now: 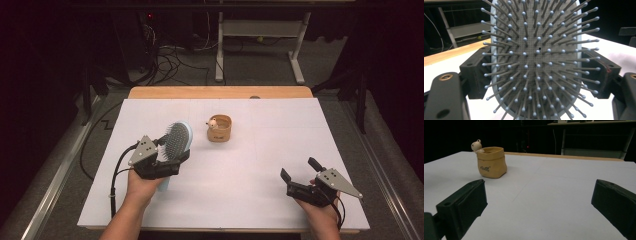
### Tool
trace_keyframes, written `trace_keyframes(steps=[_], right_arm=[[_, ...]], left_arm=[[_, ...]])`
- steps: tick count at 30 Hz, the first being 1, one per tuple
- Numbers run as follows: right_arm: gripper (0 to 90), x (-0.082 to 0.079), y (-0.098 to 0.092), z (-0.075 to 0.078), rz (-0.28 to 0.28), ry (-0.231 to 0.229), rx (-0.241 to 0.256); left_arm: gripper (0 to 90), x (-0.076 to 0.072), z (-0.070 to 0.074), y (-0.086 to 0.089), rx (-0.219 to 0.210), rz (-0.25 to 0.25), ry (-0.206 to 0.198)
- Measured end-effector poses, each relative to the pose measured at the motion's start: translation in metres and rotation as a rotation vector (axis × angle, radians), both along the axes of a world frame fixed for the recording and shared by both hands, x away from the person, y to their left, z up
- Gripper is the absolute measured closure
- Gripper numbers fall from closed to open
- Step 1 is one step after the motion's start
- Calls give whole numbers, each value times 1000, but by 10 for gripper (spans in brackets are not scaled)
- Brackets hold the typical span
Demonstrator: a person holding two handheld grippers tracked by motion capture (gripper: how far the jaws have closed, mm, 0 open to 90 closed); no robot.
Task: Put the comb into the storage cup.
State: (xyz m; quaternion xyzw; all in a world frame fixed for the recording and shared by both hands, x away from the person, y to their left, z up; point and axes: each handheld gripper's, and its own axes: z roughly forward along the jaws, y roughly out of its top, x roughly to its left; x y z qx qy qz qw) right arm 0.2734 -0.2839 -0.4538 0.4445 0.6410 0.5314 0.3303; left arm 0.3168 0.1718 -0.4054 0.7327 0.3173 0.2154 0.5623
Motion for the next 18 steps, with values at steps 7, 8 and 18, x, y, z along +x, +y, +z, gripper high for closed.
trace_keyframes(steps=[7,8,18], right_arm=[[5,0,0,0,4,3,2],[5,0,0,0,4,3,2],[5,1,5,-2,16,12,-4]], left_arm=[[202,0,-5,-5,-8,-14,-3],[201,0,-6,-6,-12,-16,1],[201,-3,-6,-16,-9,-37,-2]])
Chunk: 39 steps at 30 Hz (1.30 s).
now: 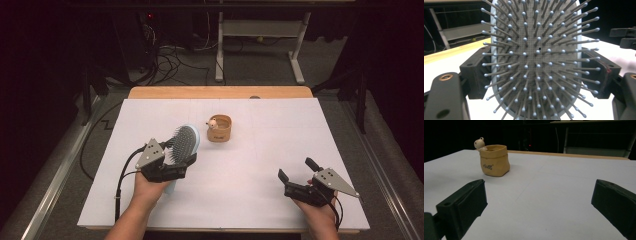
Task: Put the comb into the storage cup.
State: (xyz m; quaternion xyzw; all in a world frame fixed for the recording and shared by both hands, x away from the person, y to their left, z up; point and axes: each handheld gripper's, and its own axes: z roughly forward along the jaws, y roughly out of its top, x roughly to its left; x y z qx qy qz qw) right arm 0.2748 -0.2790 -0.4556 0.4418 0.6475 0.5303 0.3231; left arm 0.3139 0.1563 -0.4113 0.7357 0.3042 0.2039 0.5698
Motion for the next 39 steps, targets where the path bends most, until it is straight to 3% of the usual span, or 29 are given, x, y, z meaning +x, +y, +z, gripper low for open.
trace_keyframes(steps=[16,23,39], right_arm=[[5,9,25,-4,44,15,-13],[4,12,47,-5,96,9,-57],[5,17,98,0,201,-2,-65]], left_arm=[[201,-12,4,-26,20,-65,-16],[201,-16,1,-37,55,-104,-17],[201,-20,1,-43,66,-125,-24]])
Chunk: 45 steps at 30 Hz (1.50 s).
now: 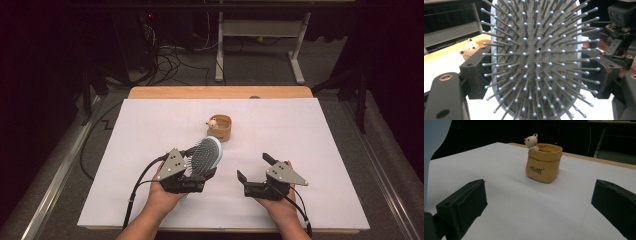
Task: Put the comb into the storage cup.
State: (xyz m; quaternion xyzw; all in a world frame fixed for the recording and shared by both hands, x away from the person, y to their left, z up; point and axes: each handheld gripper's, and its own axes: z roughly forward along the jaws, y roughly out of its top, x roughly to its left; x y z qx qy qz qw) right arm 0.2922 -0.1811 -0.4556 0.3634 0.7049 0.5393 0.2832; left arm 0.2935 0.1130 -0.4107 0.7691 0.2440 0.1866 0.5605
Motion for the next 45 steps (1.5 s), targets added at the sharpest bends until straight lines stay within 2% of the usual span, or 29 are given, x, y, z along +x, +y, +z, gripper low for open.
trace_keyframes(steps=[6,10,18,23,34,45], right_arm=[[7,4,13,3,23,7,-3],[7,6,19,8,35,-5,-9],[8,6,28,19,61,-16,17],[7,5,29,26,75,-29,28],[9,7,27,31,68,-37,41],[31,10,26,43,72,-44,54]], left_arm=[[201,1,0,2,-2,10,-4],[201,1,1,4,-8,18,-6],[201,3,1,5,-8,24,-6],[201,3,0,6,-6,29,-6],[201,4,0,7,-4,43,-9],[201,4,0,7,-2,52,-14]])
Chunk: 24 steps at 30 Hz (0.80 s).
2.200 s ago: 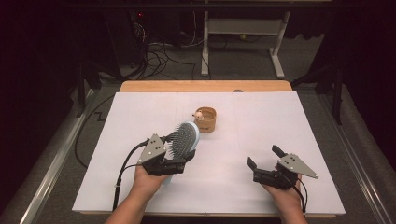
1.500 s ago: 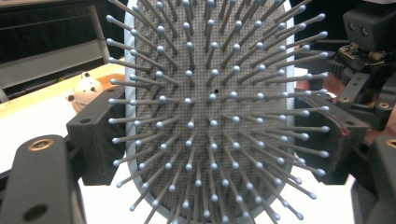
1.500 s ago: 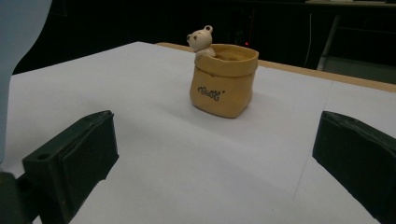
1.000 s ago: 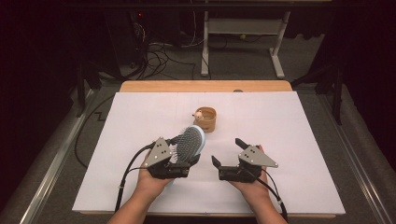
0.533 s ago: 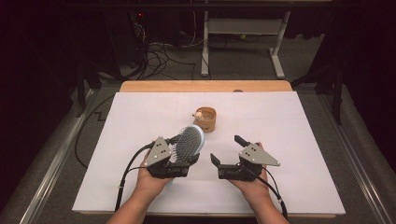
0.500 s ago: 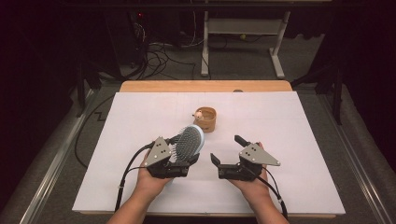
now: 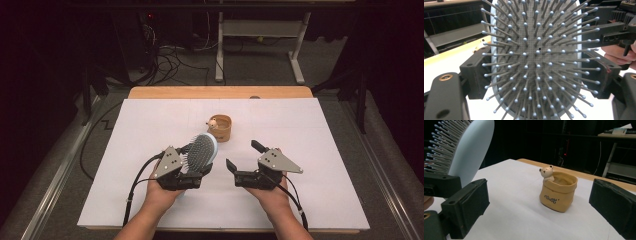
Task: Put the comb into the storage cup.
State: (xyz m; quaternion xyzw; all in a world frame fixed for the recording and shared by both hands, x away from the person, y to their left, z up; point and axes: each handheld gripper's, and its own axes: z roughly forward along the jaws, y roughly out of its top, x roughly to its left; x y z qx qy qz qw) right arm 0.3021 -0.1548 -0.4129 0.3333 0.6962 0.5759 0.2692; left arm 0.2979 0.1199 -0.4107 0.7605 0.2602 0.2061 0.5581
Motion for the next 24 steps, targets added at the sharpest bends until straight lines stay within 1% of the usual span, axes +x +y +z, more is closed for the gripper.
trace_keyframes(steps=[2,8,9,14,18,21,24], right_arm=[[32,0,0,2,2,-3,-7],[44,-1,3,9,12,-1,8],[44,-2,4,10,16,5,13],[52,-6,9,17,41,0,28],[57,-8,14,21,62,9,46],[58,-10,17,25,74,5,51],[60,-11,20,28,85,-4,53]], left_arm=[[201,0,0,0,3,5,-5],[201,-1,0,-1,13,17,-17],[201,-1,0,-1,12,17,-18],[201,-2,-1,-2,15,14,-18],[201,-2,-1,-4,18,10,-18],[201,-2,-1,-4,23,10,-22],[201,-3,0,-4,15,11,-23]])
